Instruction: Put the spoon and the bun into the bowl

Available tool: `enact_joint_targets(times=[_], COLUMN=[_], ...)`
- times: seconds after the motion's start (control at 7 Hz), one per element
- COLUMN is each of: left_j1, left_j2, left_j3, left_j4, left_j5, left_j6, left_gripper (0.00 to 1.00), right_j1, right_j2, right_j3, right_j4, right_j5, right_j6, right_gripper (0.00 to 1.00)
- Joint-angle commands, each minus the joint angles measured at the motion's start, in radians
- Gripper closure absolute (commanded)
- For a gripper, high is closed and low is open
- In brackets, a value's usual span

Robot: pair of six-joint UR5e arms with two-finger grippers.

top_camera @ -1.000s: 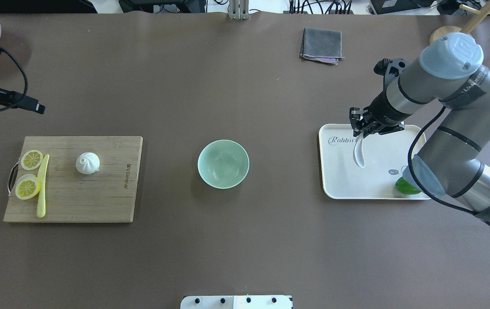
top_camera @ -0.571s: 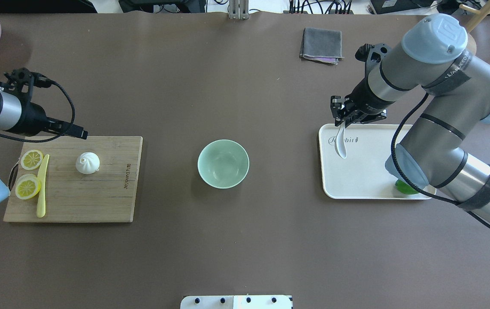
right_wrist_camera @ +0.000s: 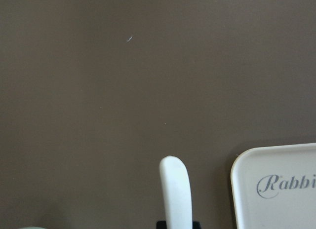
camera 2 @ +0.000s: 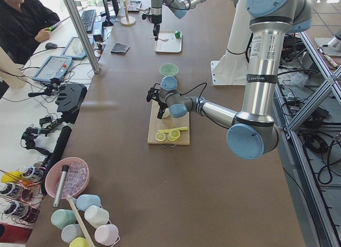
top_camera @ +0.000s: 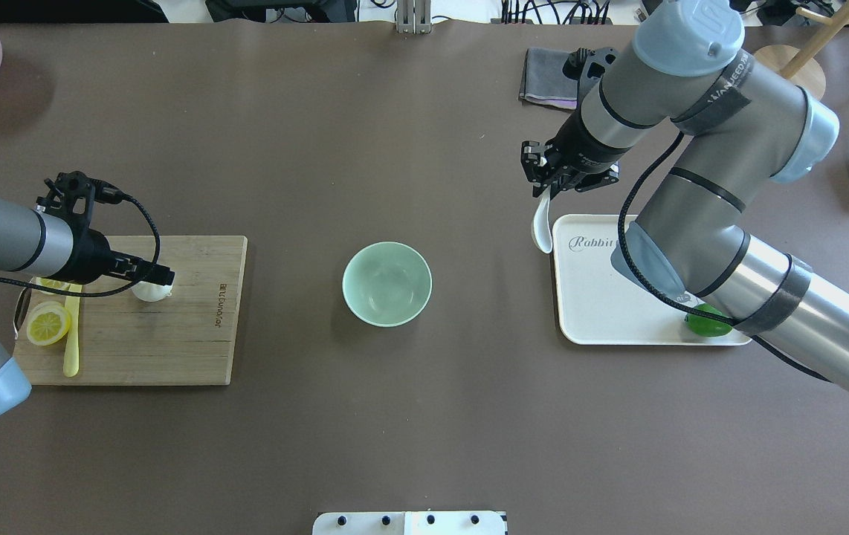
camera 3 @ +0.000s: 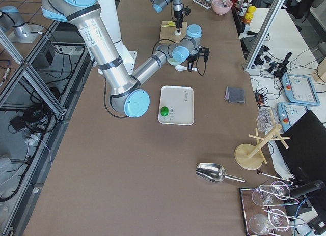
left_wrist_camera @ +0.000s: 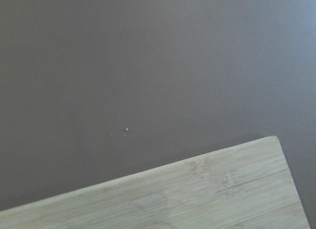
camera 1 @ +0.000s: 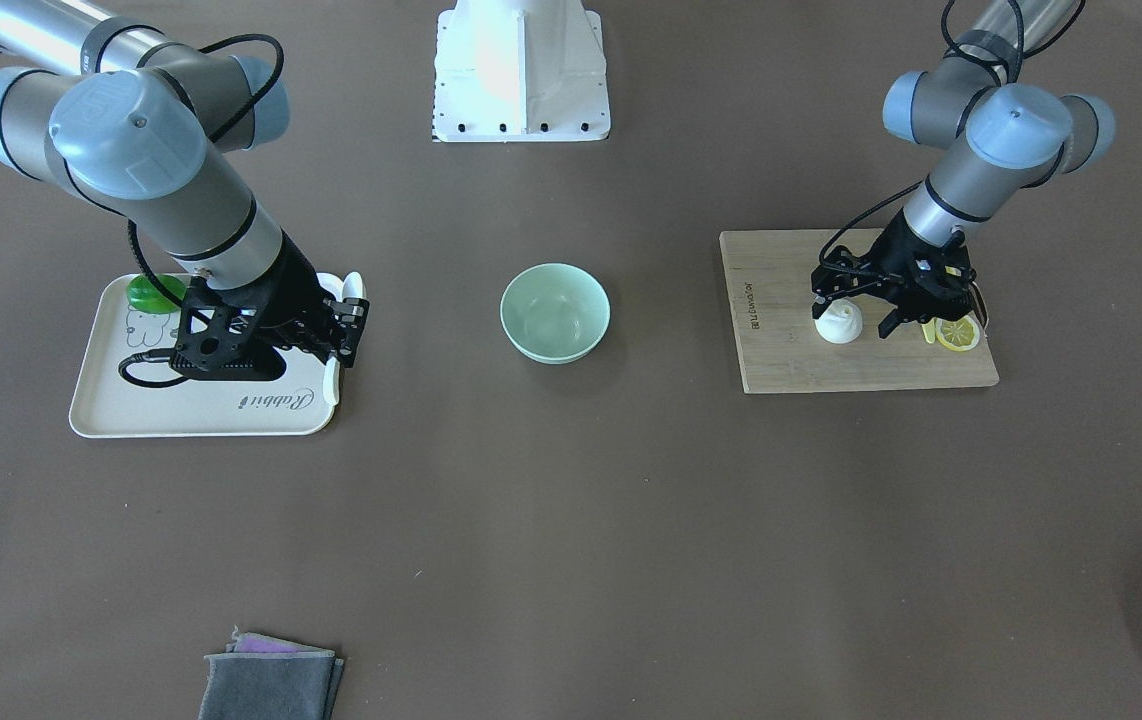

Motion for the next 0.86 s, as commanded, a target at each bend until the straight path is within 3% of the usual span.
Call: enact_joint_targets(times=[0.0, 0.43, 0.71], left_j1=[0.009, 0.001, -0.095], left_j2=[0.03, 0.027, -0.047], left_j3=[-0.033, -0.067, -0.086], left_j4=[0.0, 0.006, 0.032], left_j5=[-0.006, -0.009, -0.132], left_j6=[-0.002, -0.074, -0.076], left_gripper=[0.99, 1.0, 1.0], right_j1=[-0.002, -0.023, -0.089], right_j2=[0.024, 0.051, 0.112], right_j3=[-0.017, -0.018, -0.046], right_j4=[0.0, -0.001, 0.008], right_j5=[0.0, -0.005, -0.05], right_j6=[0.006, 0.021, 0.1], right_gripper=[1.0, 1.0, 1.0])
